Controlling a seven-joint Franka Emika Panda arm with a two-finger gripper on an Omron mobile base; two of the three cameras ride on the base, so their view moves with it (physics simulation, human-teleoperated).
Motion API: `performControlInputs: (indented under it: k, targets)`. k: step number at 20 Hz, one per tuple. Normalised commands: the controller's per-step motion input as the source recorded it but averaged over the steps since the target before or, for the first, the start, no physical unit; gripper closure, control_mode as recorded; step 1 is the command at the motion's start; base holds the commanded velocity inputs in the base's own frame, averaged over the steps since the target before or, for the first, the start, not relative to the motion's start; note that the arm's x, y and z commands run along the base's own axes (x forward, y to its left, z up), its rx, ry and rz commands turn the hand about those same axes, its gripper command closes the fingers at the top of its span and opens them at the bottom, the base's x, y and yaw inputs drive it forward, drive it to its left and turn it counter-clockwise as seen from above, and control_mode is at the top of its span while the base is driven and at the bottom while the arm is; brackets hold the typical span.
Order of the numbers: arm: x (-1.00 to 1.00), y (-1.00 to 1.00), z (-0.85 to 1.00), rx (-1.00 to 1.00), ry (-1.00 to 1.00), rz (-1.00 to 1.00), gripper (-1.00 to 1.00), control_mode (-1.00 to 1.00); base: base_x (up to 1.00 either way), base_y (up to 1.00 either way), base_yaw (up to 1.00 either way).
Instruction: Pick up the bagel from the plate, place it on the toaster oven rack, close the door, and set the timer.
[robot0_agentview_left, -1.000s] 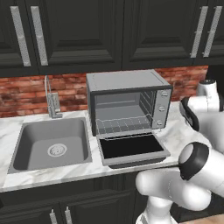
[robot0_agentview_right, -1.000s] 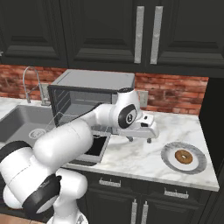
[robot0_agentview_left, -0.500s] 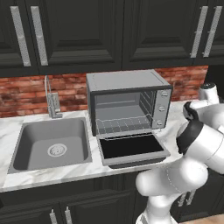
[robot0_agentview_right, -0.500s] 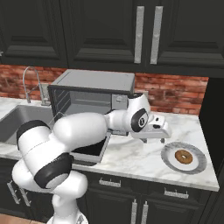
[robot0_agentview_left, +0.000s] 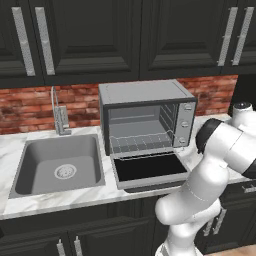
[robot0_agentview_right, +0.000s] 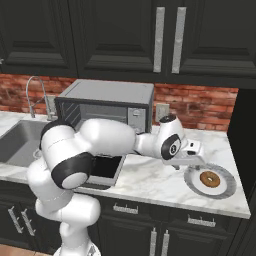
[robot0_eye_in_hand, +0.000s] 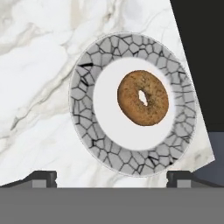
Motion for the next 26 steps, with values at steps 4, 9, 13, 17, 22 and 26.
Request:
performControlInputs:
  k: [4,9,13,17,22,26]
  targets:
    - [0.11,-0.26,-0.14,0.00,-0.01,0.01,-1.00,-1.00,0.00,0.00,0.00]
    - [0.15,-0.25,-0.03,0.00,0.00,0.01,-1.00,-1.00,0.00,0.00,0.00]
    - [0.20,-0.18,-0.12,0.00,0.00,0.01,-1.00,-1.00,0.00,0.00,0.00]
    - [0.10,-0.11,-0.21,0.00,0.00,0.02,-1.00,-1.00,0.00,0.00,0.00]
    - [0.06,-0.05,-0.29,0.00,0.00,0.02,-1.00,-1.00,0.00,0.00,0.00]
    - [0.16,-0.02,-0.23,0.00,0.00,0.02,-1.00,-1.00,0.00,0.00,0.00]
